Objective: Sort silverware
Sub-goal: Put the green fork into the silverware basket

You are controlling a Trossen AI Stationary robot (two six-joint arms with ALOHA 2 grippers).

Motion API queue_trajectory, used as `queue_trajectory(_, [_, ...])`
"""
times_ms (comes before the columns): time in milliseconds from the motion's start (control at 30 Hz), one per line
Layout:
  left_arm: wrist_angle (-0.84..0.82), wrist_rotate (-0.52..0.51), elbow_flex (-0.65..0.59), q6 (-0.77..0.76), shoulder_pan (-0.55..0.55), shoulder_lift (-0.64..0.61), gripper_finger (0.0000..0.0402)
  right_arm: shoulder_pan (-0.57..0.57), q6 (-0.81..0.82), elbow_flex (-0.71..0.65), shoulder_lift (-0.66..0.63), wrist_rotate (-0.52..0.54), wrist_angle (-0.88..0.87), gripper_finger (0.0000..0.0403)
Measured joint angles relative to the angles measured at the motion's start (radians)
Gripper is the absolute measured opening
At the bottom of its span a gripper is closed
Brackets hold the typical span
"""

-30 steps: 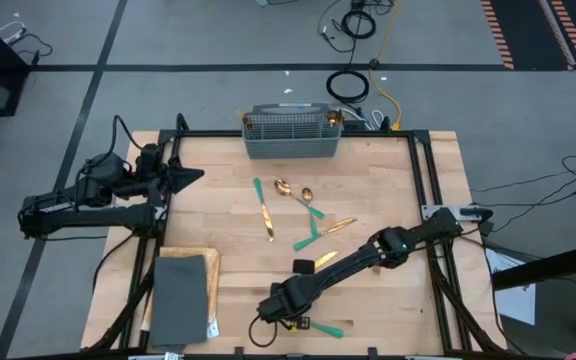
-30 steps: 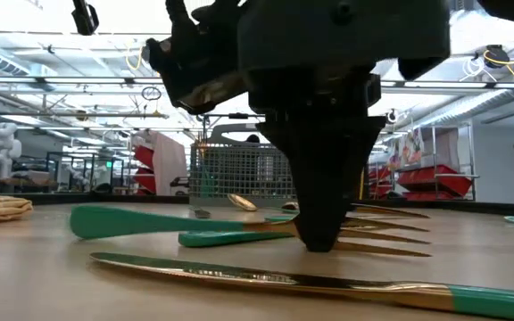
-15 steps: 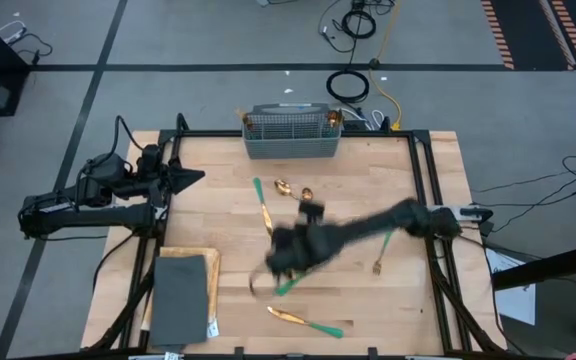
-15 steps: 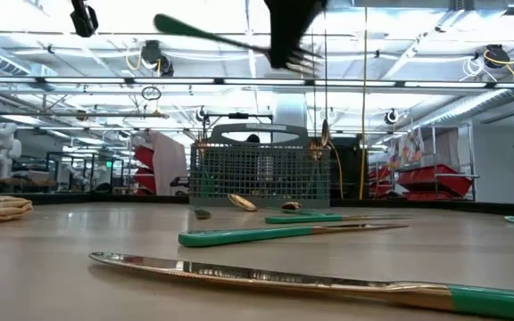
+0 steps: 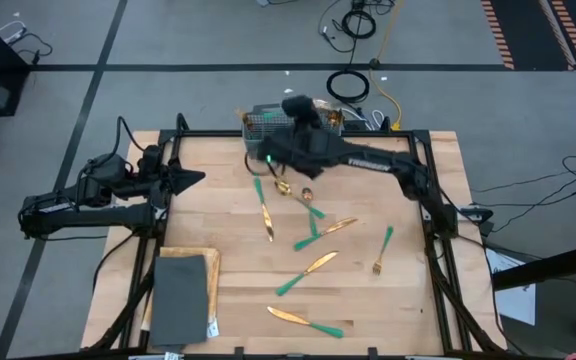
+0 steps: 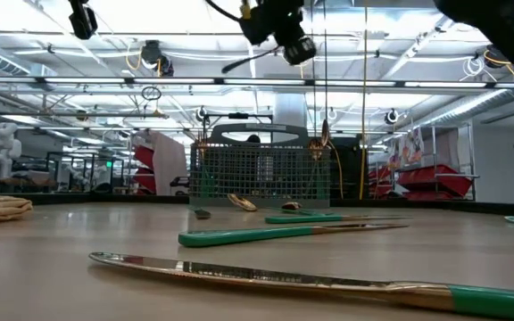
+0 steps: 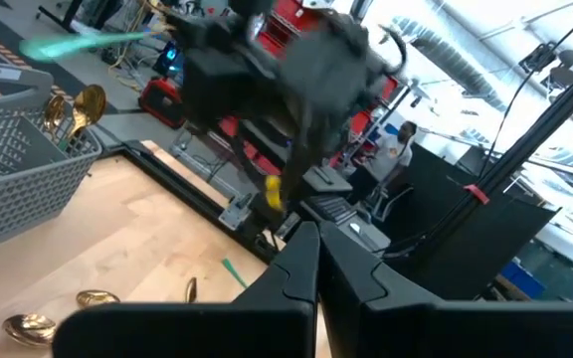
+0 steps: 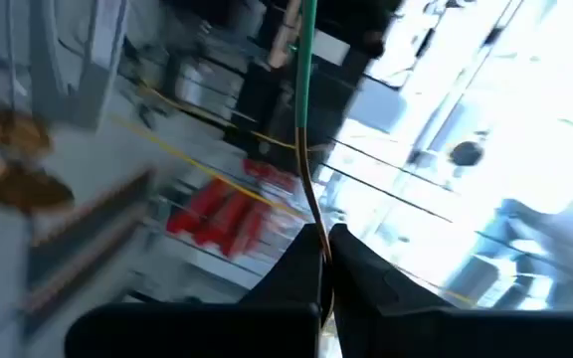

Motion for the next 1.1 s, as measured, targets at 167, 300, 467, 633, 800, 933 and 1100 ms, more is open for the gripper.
queue_trajectory(167, [-0.001, 0.0, 0.0, 0.029, 0.0, 0.0, 0.0006, -0.078, -0.153, 0.0, 0.0, -0.032, 0.106, 0.0])
queue_trajectory(300, [0.0, -0.002, 0.0, 0.077, 0.0, 0.0, 0.0006, -0.109, -0.29, 0.0, 0.009, -0.081, 0.108, 0.0])
queue_trajectory(467, [0.003, -0.029, 0.0, 0.108, 0.0, 0.0, 0.0006, -0.114, -0.449, 0.0, 0.011, -0.144, 0.256, 0.0])
queue_trajectory(633, [0.004, -0.074, 0.0, 0.175, 0.0, 0.0, 0.0006, -0.104, -0.902, 0.0, 0.029, -0.314, 0.535, 0.0])
queue_trajectory(800, [0.004, -0.096, 0.0, 0.21, 0.0, 0.0, 0.0006, -0.12, -1.245, -0.007, 0.068, -0.412, 0.847, 0.0])
queue_trajectory(933, [0.008, -0.11, 0.0, 0.232, 0.0, 0.0, 0.0006, -0.135, -1.377, -0.006, 0.073, -0.512, 0.881, 0.0])
queue_trajectory(1100, [0.009, -0.115, 0.0, 0.266, 0.0, 0.0, 0.0006, -0.142, -1.495, -0.007, 0.091, -0.608, 0.861, 0.0])
